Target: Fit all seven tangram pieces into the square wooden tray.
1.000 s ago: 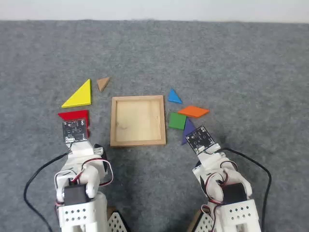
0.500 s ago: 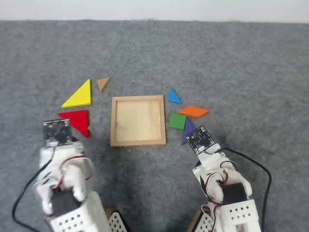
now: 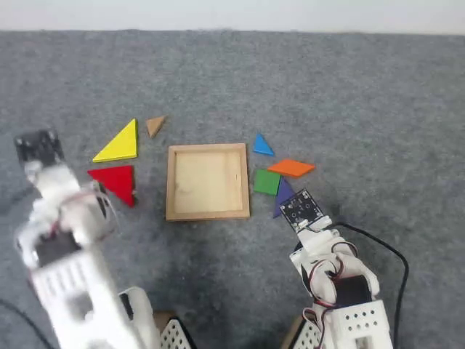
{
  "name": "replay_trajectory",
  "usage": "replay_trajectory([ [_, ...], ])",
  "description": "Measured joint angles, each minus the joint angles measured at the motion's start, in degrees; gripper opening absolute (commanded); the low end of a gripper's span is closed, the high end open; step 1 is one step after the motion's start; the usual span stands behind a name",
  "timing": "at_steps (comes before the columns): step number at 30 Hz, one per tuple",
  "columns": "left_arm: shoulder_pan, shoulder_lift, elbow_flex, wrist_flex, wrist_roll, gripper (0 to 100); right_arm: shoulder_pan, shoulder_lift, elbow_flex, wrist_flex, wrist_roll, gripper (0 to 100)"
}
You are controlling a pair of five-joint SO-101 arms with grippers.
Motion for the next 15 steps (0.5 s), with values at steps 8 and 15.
replay_trajectory([
  [8,-0.2,40.0,-20.0,8.4,15.5,33,0.0,0.0,0.0,0.0,0.0,0.6],
  [15,-0.2,59.5,-33.4,11.0,25.6,33,0.0,0.0,0.0,0.0,0.0,0.6],
])
